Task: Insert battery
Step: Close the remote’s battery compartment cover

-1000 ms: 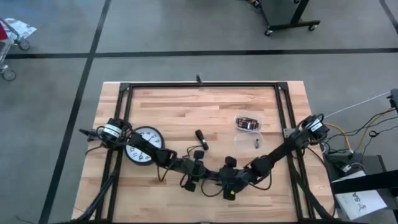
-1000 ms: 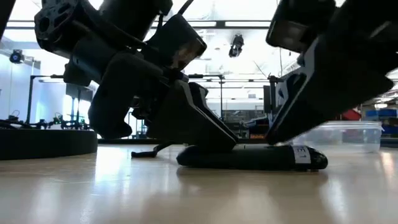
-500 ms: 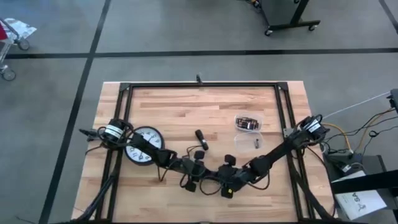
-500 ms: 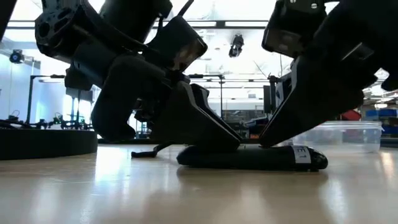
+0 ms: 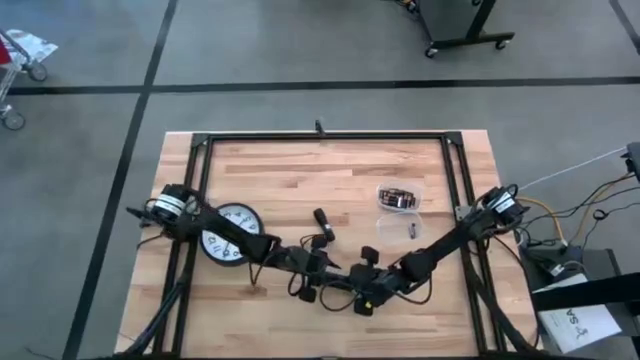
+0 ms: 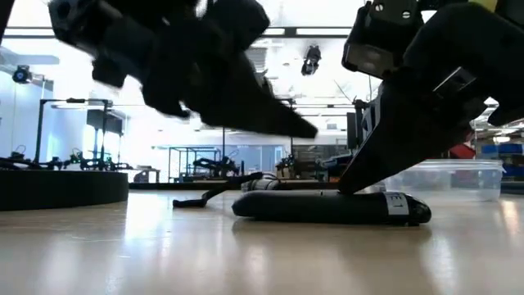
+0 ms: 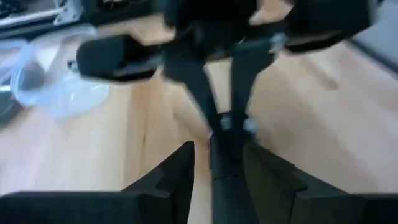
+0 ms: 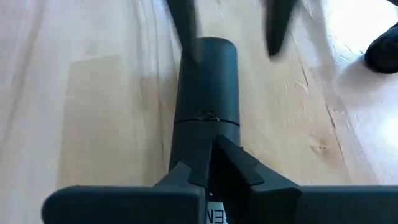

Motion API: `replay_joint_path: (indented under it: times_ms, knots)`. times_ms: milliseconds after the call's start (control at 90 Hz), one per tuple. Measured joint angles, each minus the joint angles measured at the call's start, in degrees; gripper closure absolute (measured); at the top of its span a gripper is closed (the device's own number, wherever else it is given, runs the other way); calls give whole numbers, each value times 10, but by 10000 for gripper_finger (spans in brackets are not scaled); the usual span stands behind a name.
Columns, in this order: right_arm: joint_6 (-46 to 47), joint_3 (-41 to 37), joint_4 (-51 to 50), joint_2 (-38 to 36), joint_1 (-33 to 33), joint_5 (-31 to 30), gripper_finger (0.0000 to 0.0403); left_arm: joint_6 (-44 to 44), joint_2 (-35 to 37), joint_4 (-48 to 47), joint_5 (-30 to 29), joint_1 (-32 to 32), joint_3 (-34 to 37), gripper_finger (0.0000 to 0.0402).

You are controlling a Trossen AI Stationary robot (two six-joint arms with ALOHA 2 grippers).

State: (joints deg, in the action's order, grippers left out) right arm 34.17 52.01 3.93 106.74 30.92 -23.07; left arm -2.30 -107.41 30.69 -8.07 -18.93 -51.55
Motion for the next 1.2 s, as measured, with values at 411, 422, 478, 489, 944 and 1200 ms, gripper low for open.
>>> replay_joint_path:
  times_ms: [411,422,478,489,944,1200]
  knots:
    - [-3,0,-4,1,1,3,402,54,21,-199,0,-4,-1,298]
    - [-3,0,-4,1,1,4,402,54,20,-198,0,-4,-2,299]
    - [-3,0,-4,1,1,4,402,59,13,-195,1,-4,-2,305]
    - [-3,0,-4,1,1,4,402,59,12,-195,1,-4,-2,306]
    - [-2,-1,-4,1,2,5,403,45,-40,-129,2,-5,-3,343]
    - [-3,-1,-5,1,2,5,403,43,-15,-127,2,-5,-3,343]
